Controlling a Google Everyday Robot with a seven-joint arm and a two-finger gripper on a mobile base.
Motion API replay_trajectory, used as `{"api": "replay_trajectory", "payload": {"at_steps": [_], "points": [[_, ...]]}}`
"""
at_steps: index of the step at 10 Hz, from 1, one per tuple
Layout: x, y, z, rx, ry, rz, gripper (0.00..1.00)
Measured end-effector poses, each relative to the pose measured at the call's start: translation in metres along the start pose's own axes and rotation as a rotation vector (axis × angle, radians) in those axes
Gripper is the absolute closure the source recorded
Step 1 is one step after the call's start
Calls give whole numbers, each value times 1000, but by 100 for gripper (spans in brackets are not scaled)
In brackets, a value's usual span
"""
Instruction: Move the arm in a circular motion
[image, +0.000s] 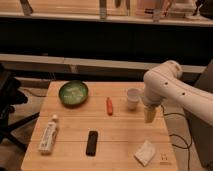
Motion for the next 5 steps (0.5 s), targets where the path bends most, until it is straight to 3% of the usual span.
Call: {"api": "replay_trajectory", "payload": {"at_steps": [5], "points": [[20, -2, 1, -4, -4, 13, 20]]}}
